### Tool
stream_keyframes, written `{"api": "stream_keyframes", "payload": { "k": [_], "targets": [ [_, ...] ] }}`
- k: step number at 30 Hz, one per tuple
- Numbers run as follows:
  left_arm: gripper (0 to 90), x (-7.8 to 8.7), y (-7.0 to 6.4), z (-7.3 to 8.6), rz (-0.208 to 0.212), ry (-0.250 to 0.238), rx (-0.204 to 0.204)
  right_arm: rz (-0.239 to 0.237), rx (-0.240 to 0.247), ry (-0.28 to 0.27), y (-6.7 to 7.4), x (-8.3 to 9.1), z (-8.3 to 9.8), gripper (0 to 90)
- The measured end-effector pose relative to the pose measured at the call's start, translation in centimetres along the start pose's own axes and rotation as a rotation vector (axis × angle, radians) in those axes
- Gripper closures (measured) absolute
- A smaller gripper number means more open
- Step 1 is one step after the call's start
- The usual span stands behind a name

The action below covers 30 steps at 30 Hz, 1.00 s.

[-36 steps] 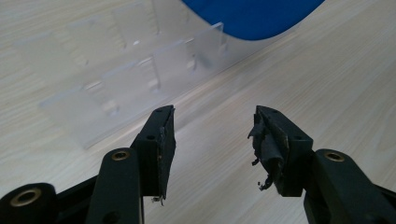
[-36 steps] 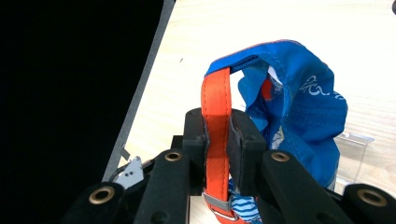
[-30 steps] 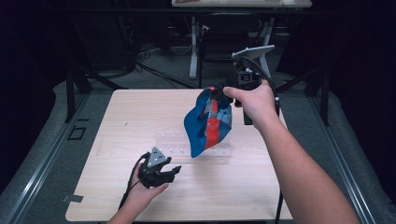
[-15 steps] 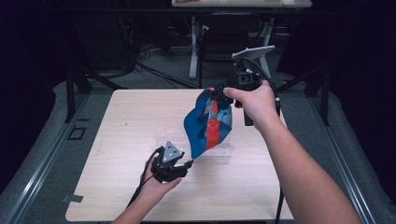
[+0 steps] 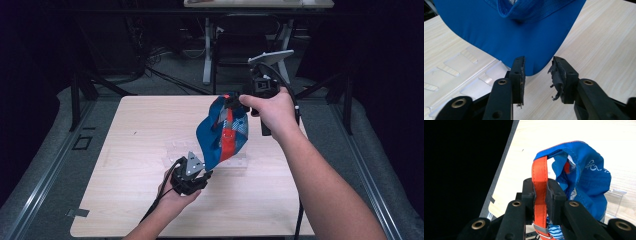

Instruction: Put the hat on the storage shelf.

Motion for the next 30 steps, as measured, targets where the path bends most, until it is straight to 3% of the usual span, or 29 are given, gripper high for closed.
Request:
{"api": "stream_keyframes", "payload": {
  "k": [6, 10, 16, 20, 23, 25, 28, 30],
  "targets": [
    [77.5, 0.3, 0.4, 0.2, -0.027, 0.01, -0.022, -0.001, 0.005, 0.006, 0.0, 0.1, 0.2, 78.2],
    [86.0, 0.7, 1.2, 0.6, -0.034, 0.009, 0.004, -0.003, 0.0, 0.002, 0.0, 0.3, 0.2, 78.2],
    [90.0, 0.9, 2.0, 1.0, -0.041, 0.001, 0.029, -0.006, 0.002, 0.004, 0.1, 0.1, 0.2, 78.2],
    [90.0, 0.9, 2.6, 1.2, -0.037, -0.004, 0.075, -0.005, 0.006, 0.008, 0.2, -0.1, 0.2, 78.2],
    [88.7, 1.0, 2.5, 1.2, -0.018, -0.004, 0.075, -0.004, 0.005, 0.012, 0.3, -0.3, 0.2, 78.2],
    [83.0, 1.1, 2.2, 1.1, -0.02, -0.013, 0.065, -0.011, 0.006, 0.011, 0.4, -0.4, 0.2, 78.2],
    [70.4, 1.0, 1.5, 0.9, 0.024, -0.016, 0.067, -0.011, 0.008, 0.01, 0.5, -0.5, 0.2, 78.2],
    [67.8, 0.8, 1.3, 0.8, 0.028, -0.009, 0.057, -0.01, 0.008, 0.01, 0.5, -0.5, 0.2, 78.2]
  ]
}}
Point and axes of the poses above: each handheld gripper's, and its own axes: x roughly backward along the jaws, z roughly out of its underside, y roughly to its left, the point moved 4 cm from there along -x, roughly forward along the jaws, and after that the axes turned 10 degrees about -y, right-handed, at the moved point
